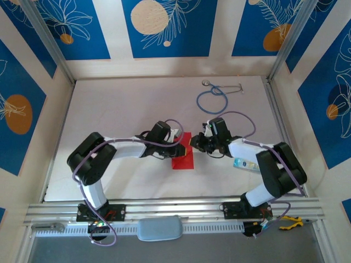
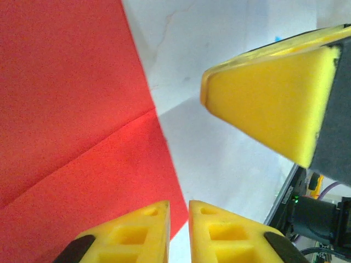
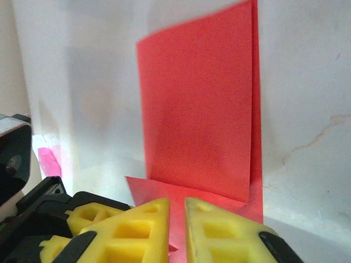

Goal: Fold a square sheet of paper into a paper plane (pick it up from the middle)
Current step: Fold the triangle a second time at the center of the table.

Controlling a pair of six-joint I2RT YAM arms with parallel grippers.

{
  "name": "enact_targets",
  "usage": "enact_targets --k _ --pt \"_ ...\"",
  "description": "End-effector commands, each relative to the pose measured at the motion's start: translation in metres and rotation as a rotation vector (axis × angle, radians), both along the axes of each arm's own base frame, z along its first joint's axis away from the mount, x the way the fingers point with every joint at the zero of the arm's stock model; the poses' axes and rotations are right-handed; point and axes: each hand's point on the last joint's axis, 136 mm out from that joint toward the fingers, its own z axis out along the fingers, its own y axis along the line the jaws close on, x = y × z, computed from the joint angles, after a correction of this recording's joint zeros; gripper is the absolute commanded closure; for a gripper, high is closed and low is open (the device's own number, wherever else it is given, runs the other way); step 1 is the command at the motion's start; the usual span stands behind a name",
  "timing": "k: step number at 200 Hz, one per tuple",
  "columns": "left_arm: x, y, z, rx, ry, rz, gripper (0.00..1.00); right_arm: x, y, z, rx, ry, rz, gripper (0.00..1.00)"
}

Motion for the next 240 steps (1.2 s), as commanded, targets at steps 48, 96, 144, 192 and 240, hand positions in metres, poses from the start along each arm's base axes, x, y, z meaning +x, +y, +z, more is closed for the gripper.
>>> enact_targets --k 48,96,144,192,240 --pt "-0.018 0.046 -0.011 0.128 -0.019 0.031 0.94 -0.022 0.018 -0.001 0.054 0.049 0.074 0.89" --pt "-0.023 0.039 -0.019 0.085 0.017 0.015 0.98 -0.020 0.037 -0.012 0.036 0.075 0.108 0.92" --pt "-0.024 0.033 -0.034 0.083 0.057 -0.003 0.99 -0.023 0.038 -0.021 0.032 0.104 0.108 0.92" --pt "-0.026 0.034 -0.046 0.101 0.082 -0.006 0.98 -0.024 0.039 -0.032 0.019 0.135 0.110 0.92" --pt "-0.029 0.037 -0.047 0.113 0.084 -0.004 0.98 -0.016 0.039 -0.035 -0.014 0.129 0.111 0.92"
